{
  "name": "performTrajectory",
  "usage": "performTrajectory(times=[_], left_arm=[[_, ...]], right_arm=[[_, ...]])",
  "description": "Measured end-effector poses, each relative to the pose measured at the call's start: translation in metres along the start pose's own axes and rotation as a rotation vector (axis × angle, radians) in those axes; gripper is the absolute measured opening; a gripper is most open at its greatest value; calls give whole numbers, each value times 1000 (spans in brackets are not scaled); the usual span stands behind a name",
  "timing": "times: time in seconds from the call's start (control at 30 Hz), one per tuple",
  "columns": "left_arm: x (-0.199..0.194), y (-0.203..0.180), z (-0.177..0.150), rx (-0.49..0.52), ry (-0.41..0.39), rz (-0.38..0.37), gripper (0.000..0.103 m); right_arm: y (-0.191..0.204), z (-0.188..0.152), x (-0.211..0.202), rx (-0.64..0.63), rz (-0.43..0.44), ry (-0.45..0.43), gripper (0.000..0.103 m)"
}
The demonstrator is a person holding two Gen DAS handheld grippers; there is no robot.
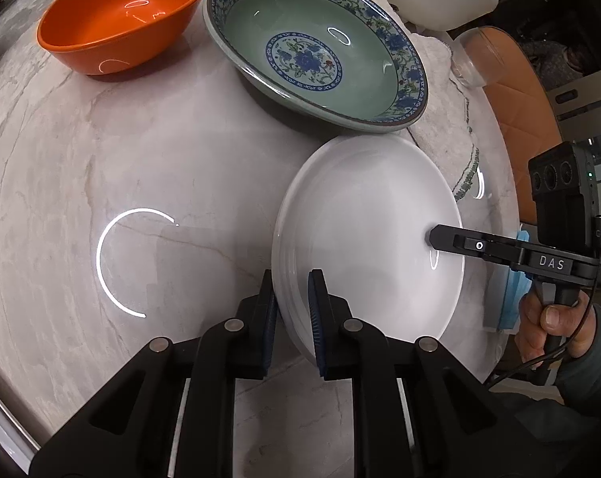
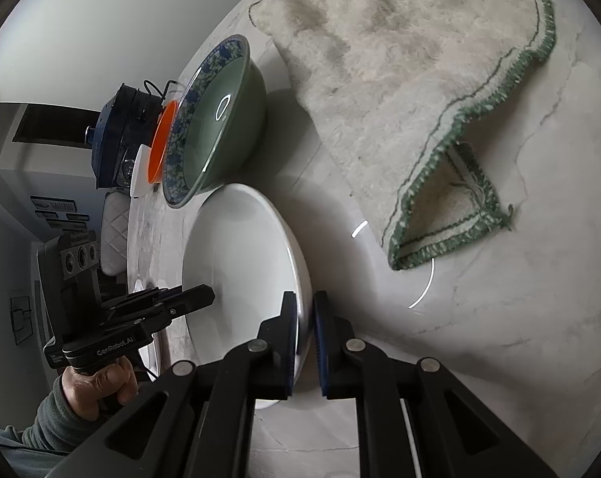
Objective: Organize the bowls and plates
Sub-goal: 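Pinch the smaller white plate's rim with both grippers, then carry the smaller plate onto the plate stack and open both grippers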
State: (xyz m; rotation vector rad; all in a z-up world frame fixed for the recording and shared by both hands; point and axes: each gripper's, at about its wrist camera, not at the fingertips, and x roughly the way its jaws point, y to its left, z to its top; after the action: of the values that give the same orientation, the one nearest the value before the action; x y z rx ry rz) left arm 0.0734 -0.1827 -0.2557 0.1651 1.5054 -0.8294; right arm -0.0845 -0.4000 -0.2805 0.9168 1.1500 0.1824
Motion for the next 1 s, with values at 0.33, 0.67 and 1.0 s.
performTrajectory(times=[0.33, 0.67, 1.0], left_arm=[[-35, 17, -42, -80, -41, -39, 14], [-118, 82, -110, -255, -174, -15, 14], [-232, 212, -217, -511, -328, 119, 14]], right_arm=[[30, -5, 1, -25, 2, 18, 12], [116, -11, 41, -156, 51, 111, 12], [274, -24, 145, -444, 145, 282, 12]])
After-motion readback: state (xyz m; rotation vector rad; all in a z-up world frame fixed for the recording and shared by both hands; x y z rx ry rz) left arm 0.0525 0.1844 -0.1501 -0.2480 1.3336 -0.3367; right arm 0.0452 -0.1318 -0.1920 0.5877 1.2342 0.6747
